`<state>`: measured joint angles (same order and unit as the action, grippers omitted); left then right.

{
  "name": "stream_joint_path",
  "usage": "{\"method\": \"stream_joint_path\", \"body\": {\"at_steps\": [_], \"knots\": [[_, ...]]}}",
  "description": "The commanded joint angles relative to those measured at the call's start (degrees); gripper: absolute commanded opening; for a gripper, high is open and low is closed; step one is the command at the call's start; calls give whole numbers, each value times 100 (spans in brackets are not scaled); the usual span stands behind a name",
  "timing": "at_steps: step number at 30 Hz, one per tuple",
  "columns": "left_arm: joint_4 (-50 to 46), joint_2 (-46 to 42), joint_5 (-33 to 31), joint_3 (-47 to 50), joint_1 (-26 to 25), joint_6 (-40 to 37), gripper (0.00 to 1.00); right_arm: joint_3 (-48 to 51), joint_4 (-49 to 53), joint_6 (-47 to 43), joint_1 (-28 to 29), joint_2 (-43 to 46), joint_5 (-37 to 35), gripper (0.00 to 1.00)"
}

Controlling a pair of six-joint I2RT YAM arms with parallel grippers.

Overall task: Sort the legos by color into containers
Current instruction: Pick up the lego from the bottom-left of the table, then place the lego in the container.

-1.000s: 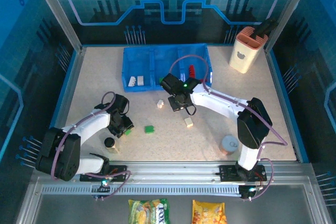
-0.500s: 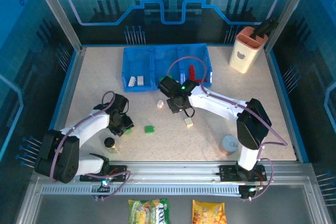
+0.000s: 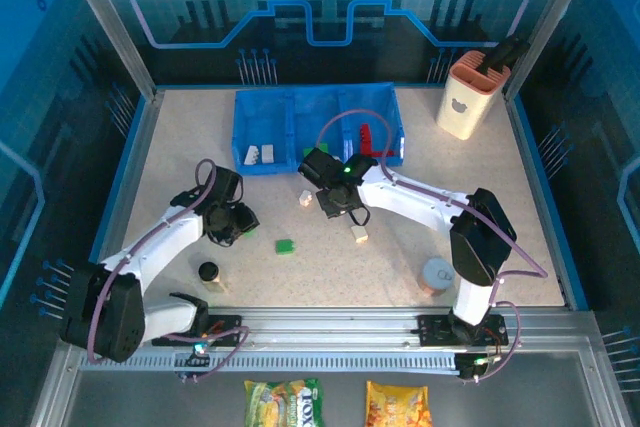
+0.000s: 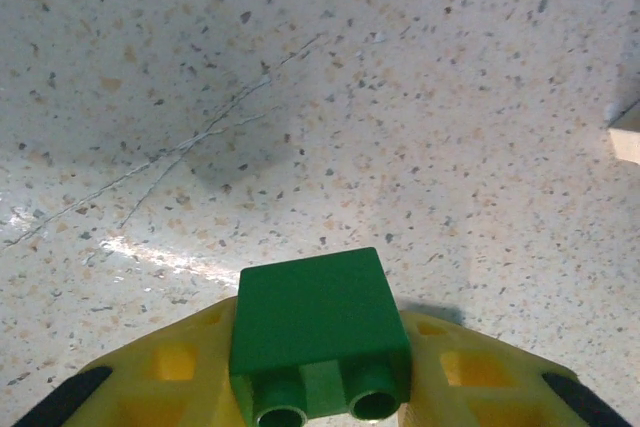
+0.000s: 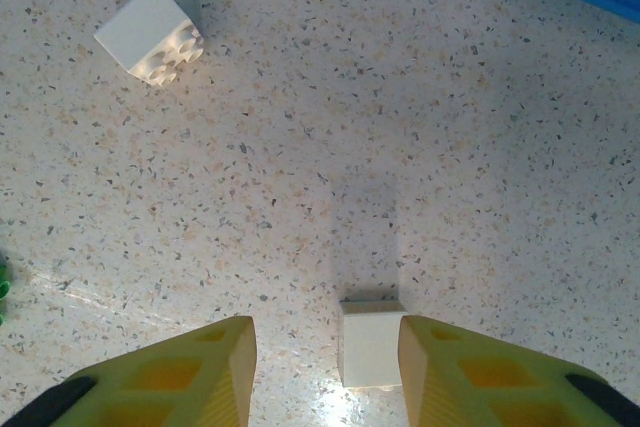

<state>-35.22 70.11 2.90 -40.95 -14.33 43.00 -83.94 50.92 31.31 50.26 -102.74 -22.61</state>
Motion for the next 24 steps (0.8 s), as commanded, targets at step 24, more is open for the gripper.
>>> {"method": "stream_joint_path", "body": {"at_steps": [24], "knots": [[-247,1523,-289,-3125,-915,-730,24,1268,-230,293,-581,1427,107,43]]}}
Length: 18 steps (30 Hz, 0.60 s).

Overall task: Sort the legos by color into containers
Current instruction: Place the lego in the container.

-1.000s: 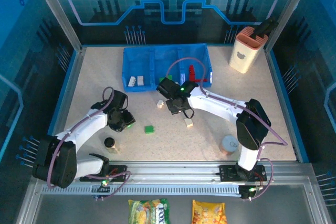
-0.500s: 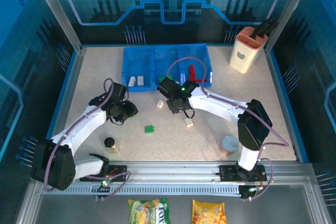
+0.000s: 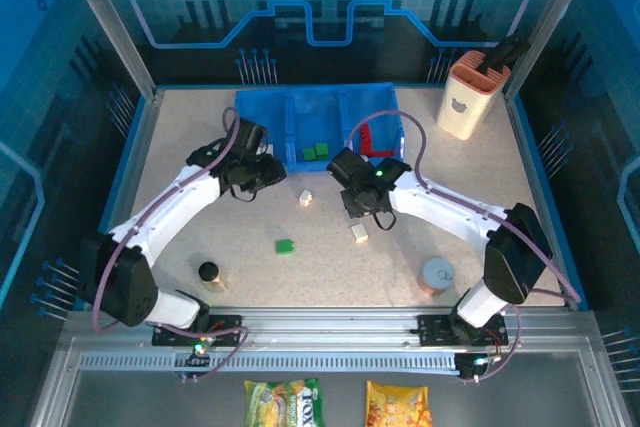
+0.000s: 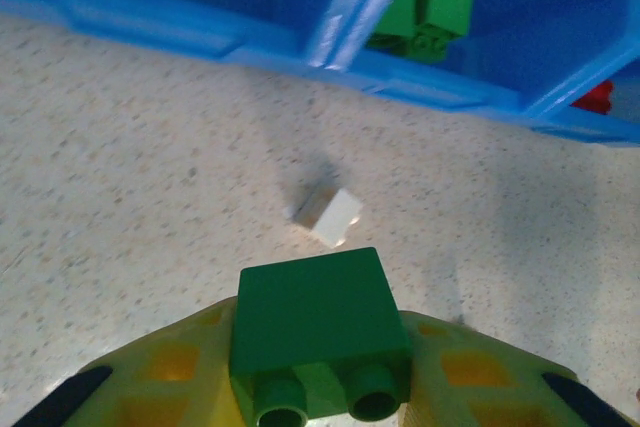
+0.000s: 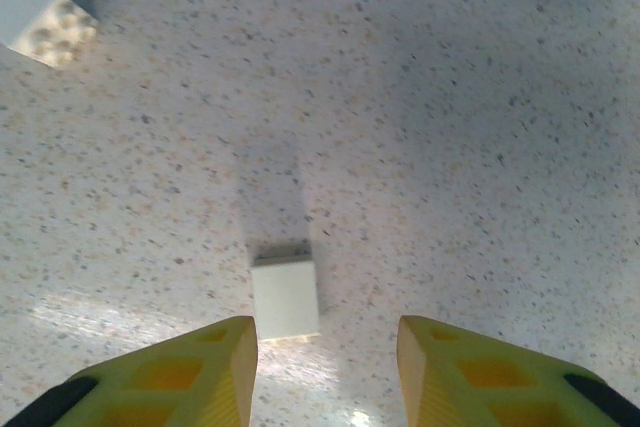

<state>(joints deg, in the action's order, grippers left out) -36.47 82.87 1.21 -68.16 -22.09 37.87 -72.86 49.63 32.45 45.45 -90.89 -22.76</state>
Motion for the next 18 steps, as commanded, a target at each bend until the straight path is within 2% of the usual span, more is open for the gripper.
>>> {"method": "stream_joint_path", "body": {"at_steps": [1,7,18], "knots": [[-117,413,-163,-583,-201,-257,24,214,-102,198,-124,300,123,43],[-298,1486,-684,-1882,-553,-579,23,396,-57,236,-172,457,114,42],[-497,3309,-1122,-3958,-653,-891,22,524,-45,289,-180,636,105,42]]}}
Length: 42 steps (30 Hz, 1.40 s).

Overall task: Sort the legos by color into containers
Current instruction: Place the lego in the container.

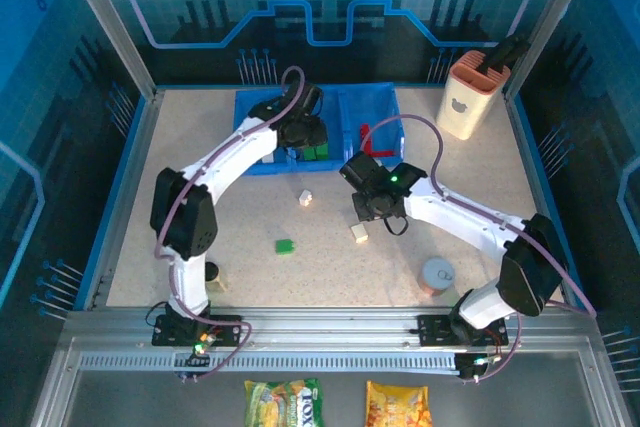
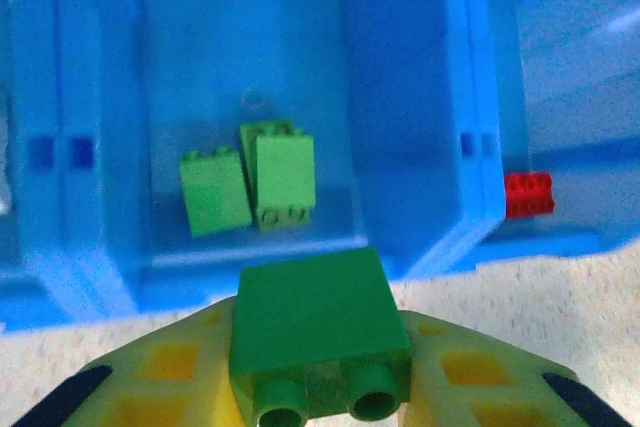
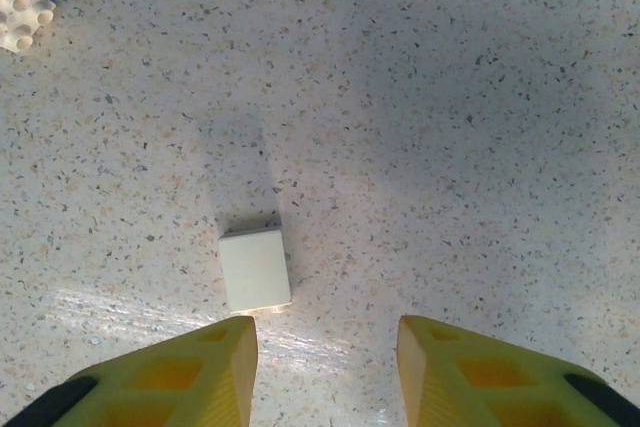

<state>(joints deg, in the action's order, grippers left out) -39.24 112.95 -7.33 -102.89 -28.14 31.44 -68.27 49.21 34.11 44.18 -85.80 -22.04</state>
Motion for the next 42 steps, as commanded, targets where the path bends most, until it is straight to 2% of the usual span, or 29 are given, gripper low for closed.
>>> {"method": "stream_joint_path", "body": {"at_steps": [1,11,20,30,38,42], "knots": [[-251,469,-330,-658,-42,-277,22,61,0,116,-52,117,44,43],[-312,1740,-579,-2099,-19,-675,23,35,-18,106,-50,46,85,43],[-400,2574,-814,-2793,52,-747,24,-18,50,96,-55,-7,60,42],[-365,2973,-827,-2807,136,-756,28,94,36,114,-51,-7,81,42],[-512,2793,-752,-2897,135,-745,43,0,115,96,-36,41,60,42],[-608,2552,-709,-2903,127,-798,46,-66,130,88,-26,80,43,43]]}}
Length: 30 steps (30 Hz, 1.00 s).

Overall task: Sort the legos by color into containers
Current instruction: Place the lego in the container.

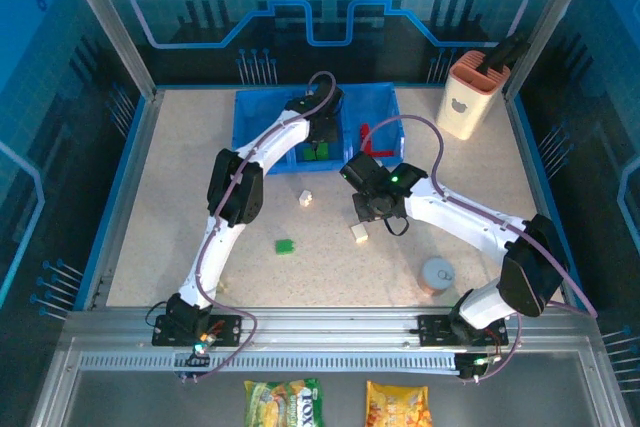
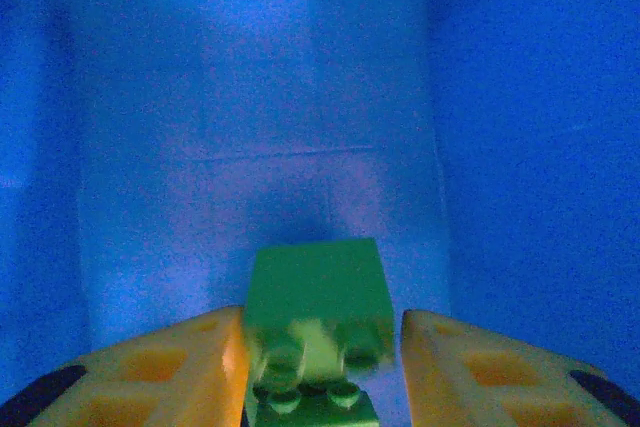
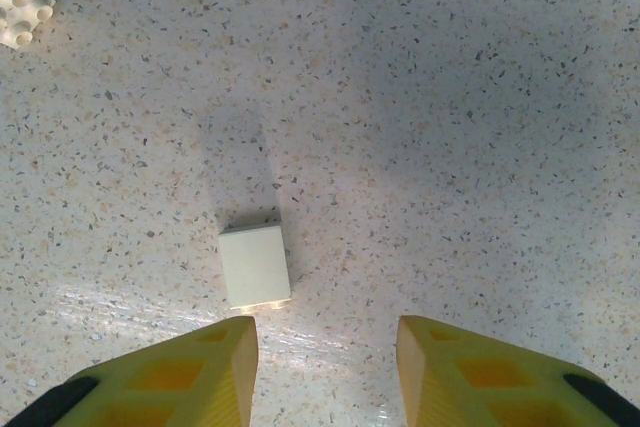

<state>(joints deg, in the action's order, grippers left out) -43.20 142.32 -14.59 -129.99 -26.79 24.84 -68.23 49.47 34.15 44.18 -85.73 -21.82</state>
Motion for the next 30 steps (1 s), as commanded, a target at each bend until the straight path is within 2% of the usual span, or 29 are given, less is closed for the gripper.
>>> {"method": "stream_joint_path", "body": {"at_steps": [1,9,14,23,30], "knots": [[-247,-445,47,-186,-10,-166,47,-83,113,76,-22,74,17,43],[-662,-955,200,-143,-33,-330,50,-138,185,65,-6,182,-78,43],[-812,-1488,345,349,-107,-388,50,-87,168,99,-8,227,-89,43],[-629,-2903,667,2276,-209,-113,51,80,109,135,-11,294,-59,43],[-492,-4090,623,3998,-327,249,52,169,65,127,-3,303,-17,43]]}}
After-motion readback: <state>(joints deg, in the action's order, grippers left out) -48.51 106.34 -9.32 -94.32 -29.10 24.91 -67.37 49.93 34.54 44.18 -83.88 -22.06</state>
